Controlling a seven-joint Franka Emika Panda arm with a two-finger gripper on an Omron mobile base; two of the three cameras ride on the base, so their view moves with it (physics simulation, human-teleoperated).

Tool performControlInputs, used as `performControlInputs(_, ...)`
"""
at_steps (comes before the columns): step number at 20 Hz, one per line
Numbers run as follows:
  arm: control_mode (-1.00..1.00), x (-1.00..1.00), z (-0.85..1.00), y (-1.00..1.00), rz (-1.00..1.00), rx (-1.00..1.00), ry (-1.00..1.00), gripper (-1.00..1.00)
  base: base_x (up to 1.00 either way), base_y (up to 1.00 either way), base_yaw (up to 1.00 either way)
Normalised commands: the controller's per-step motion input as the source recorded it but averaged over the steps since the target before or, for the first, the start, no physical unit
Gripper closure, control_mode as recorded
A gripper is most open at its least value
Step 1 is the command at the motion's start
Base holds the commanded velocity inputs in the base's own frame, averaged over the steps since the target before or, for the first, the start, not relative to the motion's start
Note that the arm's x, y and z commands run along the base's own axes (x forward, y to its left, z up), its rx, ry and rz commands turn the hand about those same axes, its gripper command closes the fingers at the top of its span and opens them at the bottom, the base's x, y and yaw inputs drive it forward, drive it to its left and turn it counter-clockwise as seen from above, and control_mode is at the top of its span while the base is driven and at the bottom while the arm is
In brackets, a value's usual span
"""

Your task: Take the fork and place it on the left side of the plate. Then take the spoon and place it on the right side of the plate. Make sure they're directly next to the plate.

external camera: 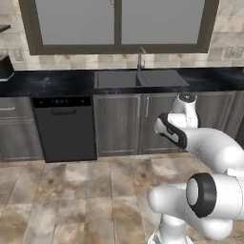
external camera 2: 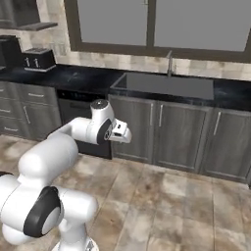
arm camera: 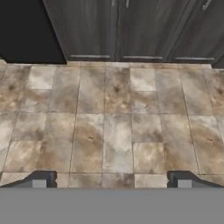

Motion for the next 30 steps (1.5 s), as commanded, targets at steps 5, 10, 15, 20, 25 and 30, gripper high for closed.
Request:
performControlInputs(5,1.0,0.0,0.0,0.0,0.0,0.0,0.0,-1.0,1.0,0.11,0.08)
performControlInputs(10,1.0,0.0,0.0,0.0,0.0,0.0,0.0,-1.0,1.0,0.57,-0.04)
performControlInputs(15,1.0,0.0,0.0,0.0,0.0,0.0,0.0,-1.0,1.0,0.92,-0.34)
performControlInputs(20,1.0,0.0,0.0,0.0,0.0,0.0,0.0,-1.0,1.0,1.0,-0.34)
performControlInputs(25,1.0,0.0,0.0,0.0,0.0,0.0,0.0,-1.0,1.0,1.0,-0.37)
performControlInputs(30,1.0,0.0,0.0,0.0,0.0,0.0,0.0,-1.0,0.94,1.0,-0.23)
